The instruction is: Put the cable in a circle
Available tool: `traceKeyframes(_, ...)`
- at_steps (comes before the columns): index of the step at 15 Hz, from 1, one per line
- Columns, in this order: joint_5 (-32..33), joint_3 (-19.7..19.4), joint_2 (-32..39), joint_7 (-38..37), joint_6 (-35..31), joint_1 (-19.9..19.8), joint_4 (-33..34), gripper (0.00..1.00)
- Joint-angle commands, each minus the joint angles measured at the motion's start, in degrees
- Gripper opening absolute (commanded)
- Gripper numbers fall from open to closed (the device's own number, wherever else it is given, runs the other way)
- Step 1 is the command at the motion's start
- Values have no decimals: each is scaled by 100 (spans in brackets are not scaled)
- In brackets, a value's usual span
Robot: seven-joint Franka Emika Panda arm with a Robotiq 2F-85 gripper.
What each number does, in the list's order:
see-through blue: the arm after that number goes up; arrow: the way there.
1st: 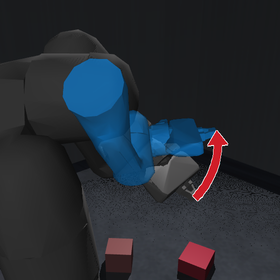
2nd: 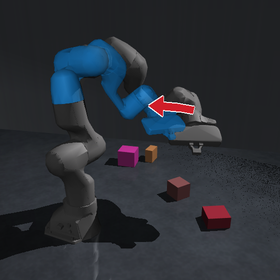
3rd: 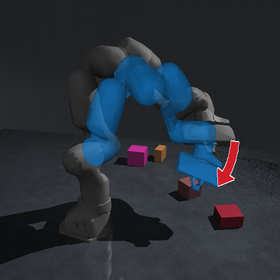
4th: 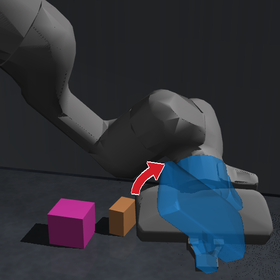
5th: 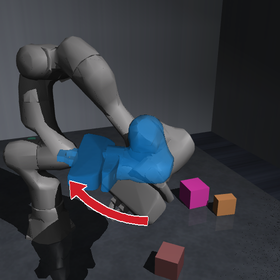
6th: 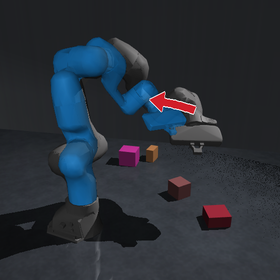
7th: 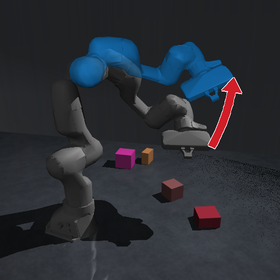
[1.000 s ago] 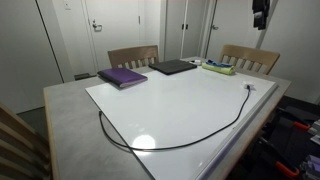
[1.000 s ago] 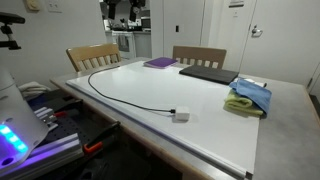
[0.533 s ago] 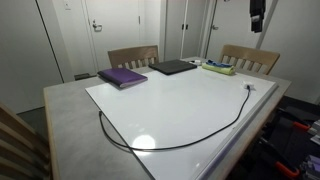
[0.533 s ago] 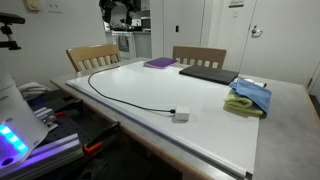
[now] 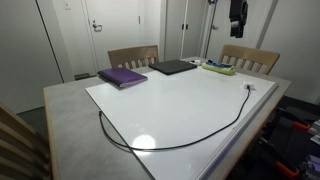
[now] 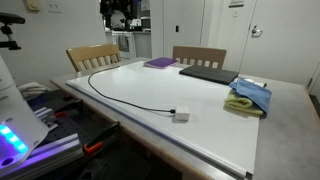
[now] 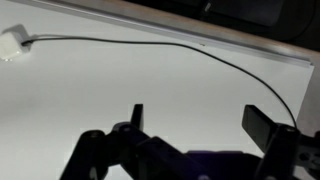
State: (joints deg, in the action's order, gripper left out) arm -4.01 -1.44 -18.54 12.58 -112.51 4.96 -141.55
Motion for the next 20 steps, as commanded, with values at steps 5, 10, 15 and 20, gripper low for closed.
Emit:
traceKeyframes(5, -731, 251, 611, 35, -1069, 232, -61, 100)
traceKeyframes(10, -1063, 421, 996, 34, -1672, 358, -54, 100)
traceKeyframes(15, -1167, 604, 1312, 10, -2002, 433, 13, 100)
traceKeyframes(20, -1084, 790, 1654, -33, -2204, 481, 134, 100)
